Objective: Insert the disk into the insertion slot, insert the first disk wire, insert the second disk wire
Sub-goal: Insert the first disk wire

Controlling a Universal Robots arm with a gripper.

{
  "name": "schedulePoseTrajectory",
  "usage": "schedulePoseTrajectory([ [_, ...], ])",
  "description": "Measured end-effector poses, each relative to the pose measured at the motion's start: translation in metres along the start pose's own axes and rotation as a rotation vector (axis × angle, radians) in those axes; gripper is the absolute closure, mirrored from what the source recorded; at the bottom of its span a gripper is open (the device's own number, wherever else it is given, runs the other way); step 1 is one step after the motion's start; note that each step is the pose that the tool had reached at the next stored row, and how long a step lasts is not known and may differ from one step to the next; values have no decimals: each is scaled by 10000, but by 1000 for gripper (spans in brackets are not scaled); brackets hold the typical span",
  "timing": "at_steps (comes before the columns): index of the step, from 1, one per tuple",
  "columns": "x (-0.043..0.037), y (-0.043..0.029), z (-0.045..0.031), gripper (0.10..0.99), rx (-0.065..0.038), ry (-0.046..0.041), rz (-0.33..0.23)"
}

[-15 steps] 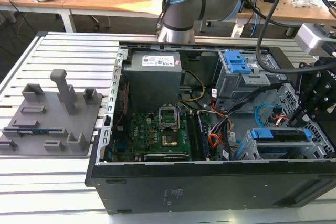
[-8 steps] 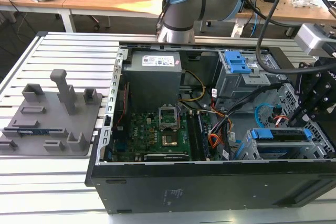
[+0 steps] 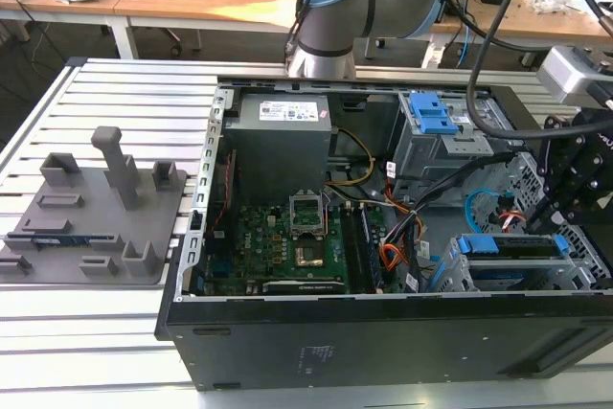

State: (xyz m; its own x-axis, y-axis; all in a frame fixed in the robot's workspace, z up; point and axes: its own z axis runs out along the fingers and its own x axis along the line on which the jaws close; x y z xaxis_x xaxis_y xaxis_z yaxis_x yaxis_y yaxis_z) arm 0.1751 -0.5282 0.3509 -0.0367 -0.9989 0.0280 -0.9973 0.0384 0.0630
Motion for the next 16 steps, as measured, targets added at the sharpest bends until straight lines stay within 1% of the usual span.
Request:
schedulePoseTrajectory([
  [7, 26, -2, 15, 922, 0, -2, 0],
  [16, 27, -3, 29, 922, 0, 0, -1],
])
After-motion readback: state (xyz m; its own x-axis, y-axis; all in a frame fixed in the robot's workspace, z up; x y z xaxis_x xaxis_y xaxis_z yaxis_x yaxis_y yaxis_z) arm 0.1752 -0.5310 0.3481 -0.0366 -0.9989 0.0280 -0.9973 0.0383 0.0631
